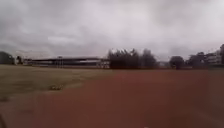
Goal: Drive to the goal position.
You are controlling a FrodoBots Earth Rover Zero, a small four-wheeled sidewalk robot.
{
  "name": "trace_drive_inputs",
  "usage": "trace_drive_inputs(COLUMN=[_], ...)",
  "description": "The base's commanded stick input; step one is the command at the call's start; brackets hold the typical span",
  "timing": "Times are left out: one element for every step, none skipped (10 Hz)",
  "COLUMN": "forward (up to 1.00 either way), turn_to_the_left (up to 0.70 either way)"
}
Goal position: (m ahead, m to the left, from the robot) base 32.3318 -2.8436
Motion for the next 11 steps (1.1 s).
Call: trace_drive_inputs(forward=[0.7, 0.7, 0.7, 0.7, 0.7, 0.7, 0.7, 0.7, 0.7, 0.7, 0.7], turn_to_the_left=[0.0, 0.0, 0.0, 0.0, 0.0, 0.0, 0.0, 0.0, 0.0, 0.0, 0.0])
